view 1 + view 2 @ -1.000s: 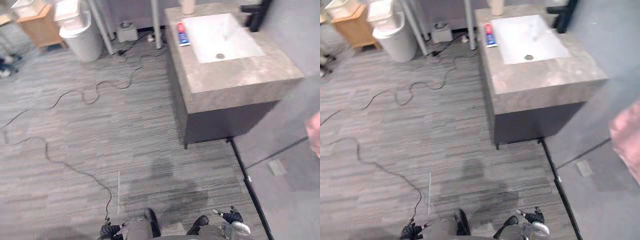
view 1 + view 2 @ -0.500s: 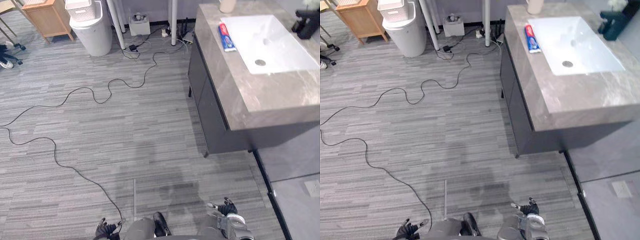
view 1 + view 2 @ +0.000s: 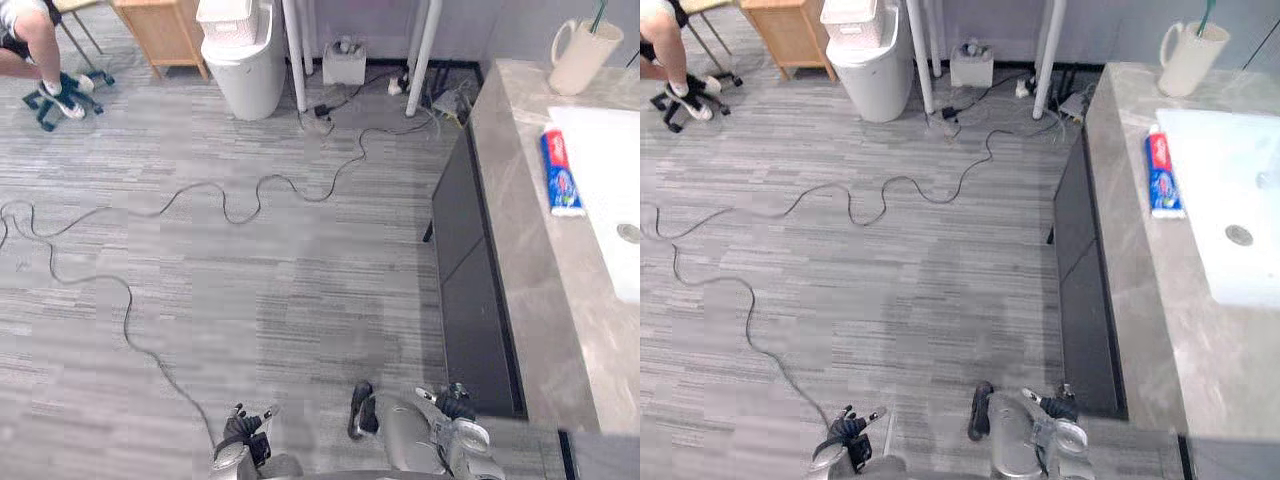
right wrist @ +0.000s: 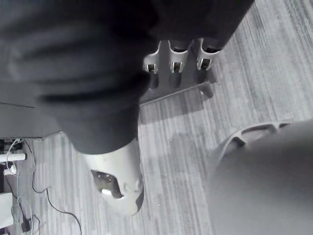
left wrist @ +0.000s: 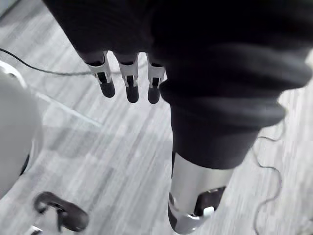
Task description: Organize washtable
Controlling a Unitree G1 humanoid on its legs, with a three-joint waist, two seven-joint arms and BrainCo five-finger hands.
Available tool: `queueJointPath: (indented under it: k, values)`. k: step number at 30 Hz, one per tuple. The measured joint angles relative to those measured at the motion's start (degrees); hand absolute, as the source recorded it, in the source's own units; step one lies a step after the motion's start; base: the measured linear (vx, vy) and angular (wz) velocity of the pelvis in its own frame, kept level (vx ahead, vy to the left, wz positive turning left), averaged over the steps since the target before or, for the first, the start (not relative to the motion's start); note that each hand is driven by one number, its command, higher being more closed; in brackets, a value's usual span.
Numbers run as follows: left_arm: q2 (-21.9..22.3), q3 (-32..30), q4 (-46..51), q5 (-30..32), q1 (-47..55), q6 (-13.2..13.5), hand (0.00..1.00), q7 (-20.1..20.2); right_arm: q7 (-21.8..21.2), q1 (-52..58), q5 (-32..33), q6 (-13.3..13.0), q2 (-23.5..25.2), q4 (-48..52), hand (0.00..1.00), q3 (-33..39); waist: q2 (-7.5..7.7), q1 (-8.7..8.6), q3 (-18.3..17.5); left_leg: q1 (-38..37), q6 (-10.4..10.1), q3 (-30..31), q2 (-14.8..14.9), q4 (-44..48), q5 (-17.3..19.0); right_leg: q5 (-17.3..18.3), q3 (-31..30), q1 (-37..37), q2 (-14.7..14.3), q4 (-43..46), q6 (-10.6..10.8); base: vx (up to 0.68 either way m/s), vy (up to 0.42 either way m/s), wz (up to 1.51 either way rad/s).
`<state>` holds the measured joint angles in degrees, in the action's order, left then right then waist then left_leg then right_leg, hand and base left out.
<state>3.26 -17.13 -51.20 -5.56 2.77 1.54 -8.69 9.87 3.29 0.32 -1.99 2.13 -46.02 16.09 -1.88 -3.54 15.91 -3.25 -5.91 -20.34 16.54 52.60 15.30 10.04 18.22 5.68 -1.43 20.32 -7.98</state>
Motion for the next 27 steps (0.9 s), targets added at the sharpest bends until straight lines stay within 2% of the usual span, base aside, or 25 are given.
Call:
queueJointPath:
  k: [1,2,3,5,6,7,8,10,11,12,13,14,15,16,18,20,21,22,23,24,25,26,27]
  values:
    - [0.0,0.0,0.1,0.0,0.0,0.0,0.0,0.0,0.0,0.0,0.2,0.1,0.1,-0.2,0.0,-0.1,0.21,0.11,-0.1,1.8,0.6,-0.6,0.7,0.3,0.4,0.2,-1.1,-1.3,-0.4,-1.1,0.0,0.39,-0.028,-0.67]
    - [-0.1,0.0,0.7,-0.1,-0.1,0.0,0.0,0.0,0.0,0.2,0.3,0.2,0.2,-0.4,0.0,-0.2,0.62,0.62,-0.3,5.3,2.1,-1.9,1.1,-1.8,1.2,0.5,-2.8,-3.6,-0.6,-3.3,0.0,0.38,0.014,-0.79]
    - [0.2,-0.1,1.7,-0.1,-0.2,0.0,0.0,0.0,0.0,0.8,0.4,0.2,0.3,-0.4,0.0,-0.1,0.94,1.46,-0.5,7.8,2.5,-2.5,0.8,-7.0,1.5,0.0,-4.9,-5.6,-0.5,-4.7,1.1,0.46,0.051,-0.94]
    - [0.6,-0.7,2.3,-0.1,0.0,0.1,0.0,0.0,0.1,1.2,0.4,0.5,0.3,-0.5,0.0,0.1,1.23,1.97,-0.6,10.2,2.4,-1.3,-0.3,-15.0,1.4,0.3,-7.7,-7.7,-0.1,-5.9,1.9,0.37,0.113,-0.96]
    - [1.1,-1.1,2.4,-0.1,-0.1,0.3,0.0,-0.1,0.1,1.2,0.3,0.6,0.4,-0.9,0.0,0.2,1.54,2.58,-1.2,12.7,2.0,3.4,-3.0,-22.7,1.1,1.3,-11.8,-8.9,0.7,-6.1,3.2,0.29,0.163,-1.1]
    - [1.2,-1.1,2.4,-0.1,-0.1,0.3,0.0,-0.1,0.1,1.3,0.3,0.6,0.4,-1.0,0.0,0.2,1.51,2.89,-1.5,13.5,1.5,5.8,-4.1,-25.4,0.6,1.8,-13.3,-9.2,1.1,-6.1,3.7,0.42,0.301,-1.44]
    - [1.3,-1.0,2.4,-0.1,0.1,0.4,0.0,-0.2,0.1,1.6,0.2,0.7,0.3,-1.2,0.0,0.1,1.53,3.02,-2.3,13.9,-0.1,10.9,-6.2,-31.3,-0.5,3.4,-16.8,-9.4,1.7,-5.9,4.9,0.34,0.284,-1.14]
    - [1.5,-1.0,2.4,-0.3,0.9,0.6,0.0,-0.2,0.1,2.0,0.1,0.7,0.1,-1.6,0.0,-0.1,1.35,3.49,-3.4,14.0,0.3,15.1,-7.3,-34.7,-1.6,5.8,-21.2,-9.5,2.0,-4.1,6.5,0.34,0.321,-1.4]
    - [1.0,-1.0,2.2,-0.4,1.4,0.9,0.0,-0.3,0.1,3.1,0.0,0.7,0.3,-1.7,0.0,-0.3,1.66,4.2,-5.0,12.9,1.8,14.7,-8.1,-32.8,-4.8,8.1,-24.9,-9.4,2.8,-1.9,8.0,0.46,0.448,-1.77]
    - [0.4,-1.0,2.2,-0.4,2.3,0.9,0.0,-0.3,0.1,4.8,-0.3,0.7,0.9,-1.7,0.0,-0.4,3.13,4.36,-6.8,12.1,2.3,11.5,-8.3,-30.9,-6.2,9.3,-27.3,-9.0,3.7,0.2,10.1,0.47,0.456,-1.58]
    - [-0.1,-1.1,2.1,-0.4,2.3,1.0,0.0,-0.3,0.1,5.1,-0.3,0.8,1.3,-1.7,0.0,-0.4,3.68,4.45,-7.2,11.4,2.9,9.5,-8.7,-30.3,-5.2,9.8,-28.0,-8.0,4.6,2.6,10.9,0.44,0.43,-1.55]
    - [-1.2,-1.2,1.9,-0.5,2.5,1.0,0.0,-0.3,0.0,5.1,-0.5,0.9,2.1,-1.6,0.0,-0.6,5.28,4.56,-7.9,9.2,4.0,5.2,-8.9,-30.6,-4.0,9.1,-27.2,-3.6,6.0,10.2,12.7,0.44,0.442,-1.53]
    - [-2.1,-1.0,1.1,-0.6,2.2,0.8,0.0,-0.3,-0.1,4.8,-0.5,0.9,2.1,-1.6,0.0,-1.4,6.14,4.34,-7.7,6.5,4.8,1.7,-8.9,-31.5,-3.3,6.8,-24.3,0.8,7.9,18.0,15.8,0.41,0.412,-1.53]
    - [-2.5,-0.8,0.8,-0.7,2.0,0.7,0.0,-0.4,0.0,4.9,-0.5,0.9,2.2,-1.6,0.0,-1.1,6.36,4.36,-7.6,4.5,4.8,0.0,-9.1,-32.3,-3.2,5.9,-21.5,2.7,9.2,21.6,15.6,0.36,0.348,-1.36]
    - [-2.3,0.1,-1.3,-1.0,1.8,0.0,0.0,-0.5,0.0,4.9,-0.7,0.7,2.2,-0.9,0.0,0.4,5.01,4.0,-7.3,-3.6,4.8,-4.0,-9.5,-36.5,-3.3,6.7,-8.2,4.8,14.0,29.8,14.0,0.27,0.236,-1.11]
    - [-2.4,0.8,-2.7,-1.0,1.1,-0.1,0.0,-0.4,-0.1,4.6,-1.6,0.6,1.8,-0.5,0.0,1.2,4.37,3.49,-7.3,-7.2,4.8,-7.4,-9.8,-39.8,-3.3,7.8,-1.3,6.3,15.0,30.0,12.2,0.21,0.177,-0.68]
    - [-2.4,1.0,-3.0,-1.0,0.8,-0.1,0.0,-0.4,-0.1,4.3,-2.0,0.6,1.7,-0.7,0.0,1.4,4.18,3.32,-7.3,-8.3,4.8,-8.0,-9.8,-40.8,-3.3,8.1,0.6,7.2,14.8,29.1,11.7,0.38,0.17,-0.7]
    - [-2.6,1.9,-3.6,-1.0,0.2,-0.1,0.0,-0.3,-0.1,3.2,-2.3,0.6,1.1,-1.8,0.0,1.9,3.67,2.66,-7.1,-9.0,4.6,-9.0,-9.6,-42.4,-3.4,8.9,4.8,10.6,12.9,26.7,9.9,0.35,0.106,-0.59]
    - [-2.5,1.9,-4.4,-1.0,-0.2,-0.1,0.0,-0.3,-0.1,2.5,-2.3,0.7,0.8,-2.3,0.0,2.0,3.27,2.63,-6.8,-9.3,4.6,-9.5,-9.3,-42.7,-3.4,9.1,6.4,12.0,11.8,25.2,8.7,0.45,0.083,-0.8]
    - [-2.4,2.0,-5.6,-0.9,-0.8,-0.3,0.0,-0.3,0.0,1.6,-2.3,0.7,0.3,-2.6,0.0,2.1,2.57,2.6,-6.0,-10.2,4.6,-10.1,-8.9,-42.8,-3.4,7.7,9.6,13.4,9.0,18.9,5.5,0.4,0.017,-0.74]
    - [-2.6,2.1,-5.8,-0.8,-0.8,-0.4,0.0,-0.3,0.0,1.6,-2.5,0.6,0.2,-2.9,0.0,2.1,2.7,2.78,-6.0,-11.1,4.3,-10.3,-9.5,-43.1,-3.5,4.1,10.4,12.8,6.8,10.3,2.9,0.42,0.002,-0.66]
    - [-3.4,2.3,-5.8,0.0,-0.4,-0.4,0.0,-0.2,-0.2,2.5,-2.3,0.6,0.5,-3.4,0.0,2.6,5.11,2.59,-6.0,-13.6,2.9,-9.5,-12.4,-43.4,-3.5,-3.2,10.1,10.6,6.5,1.6,-4.2,0.38,-0.02,-0.47]
    - [-2.6,2.6,-6.3,0.3,-1.3,-0.6,0.0,-0.2,-0.1,1.5,-2.2,0.3,0.1,-3.4,0.0,4.0,2.8,2.67,-4.8,-15.2,1.2,-9.0,-11.4,-42.9,-2.7,-3.3,10.2,9.5,5.7,3.4,-3.4,0.37,-0.003,-0.29]
